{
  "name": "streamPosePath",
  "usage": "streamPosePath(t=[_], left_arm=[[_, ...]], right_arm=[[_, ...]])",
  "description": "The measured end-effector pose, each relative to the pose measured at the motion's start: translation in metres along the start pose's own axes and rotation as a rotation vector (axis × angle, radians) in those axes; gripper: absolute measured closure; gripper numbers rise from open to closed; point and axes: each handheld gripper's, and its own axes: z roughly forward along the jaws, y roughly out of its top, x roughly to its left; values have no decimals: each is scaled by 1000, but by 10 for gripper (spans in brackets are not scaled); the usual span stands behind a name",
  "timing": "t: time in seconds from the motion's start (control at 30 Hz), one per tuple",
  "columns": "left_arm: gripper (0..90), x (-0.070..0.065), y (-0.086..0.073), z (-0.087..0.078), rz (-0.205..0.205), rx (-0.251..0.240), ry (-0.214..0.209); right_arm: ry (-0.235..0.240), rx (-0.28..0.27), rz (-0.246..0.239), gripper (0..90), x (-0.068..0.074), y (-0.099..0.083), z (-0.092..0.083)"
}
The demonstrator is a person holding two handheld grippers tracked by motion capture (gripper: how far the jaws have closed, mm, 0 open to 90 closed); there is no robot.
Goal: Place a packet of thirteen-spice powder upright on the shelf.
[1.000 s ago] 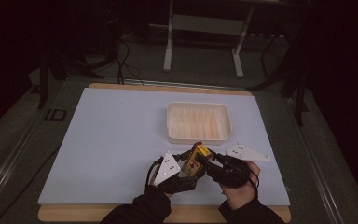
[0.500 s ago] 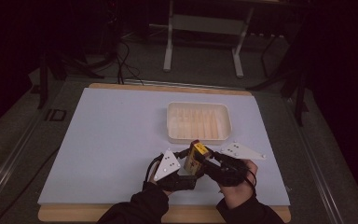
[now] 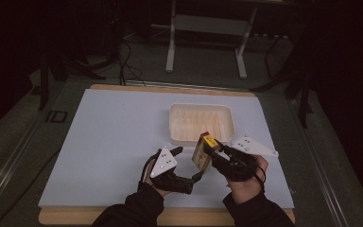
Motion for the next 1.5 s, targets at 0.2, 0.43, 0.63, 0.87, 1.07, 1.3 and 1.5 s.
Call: streamPosePath(t=[0.2, 0.43, 0.63, 0.87, 1.07, 1.3, 1.5], left_arm=[[19, 3, -2, -8, -16, -10, -7], [20, 8, -8, -15, -13, 7, -1], [20, 16, -17, -30, -35, 25, 26], [20, 20, -23, -42, -42, 30, 50], [20, 21, -31, -50, -54, 27, 74], [21, 20, -34, -56, -38, 6, 127], [20, 19, -36, -54, -33, 1, 125]], right_arm=[[-52, -42, -9, 674, -7, 13, 3], [-118, -93, -35, 674, -11, 27, 8], [-178, -118, -47, 674, -15, 37, 16], [-222, -139, -29, 673, -22, 49, 25], [-260, -148, -27, 673, -29, 58, 36], [-315, -148, -46, 674, -28, 59, 58], [-361, -152, -50, 674, -27, 57, 80]])
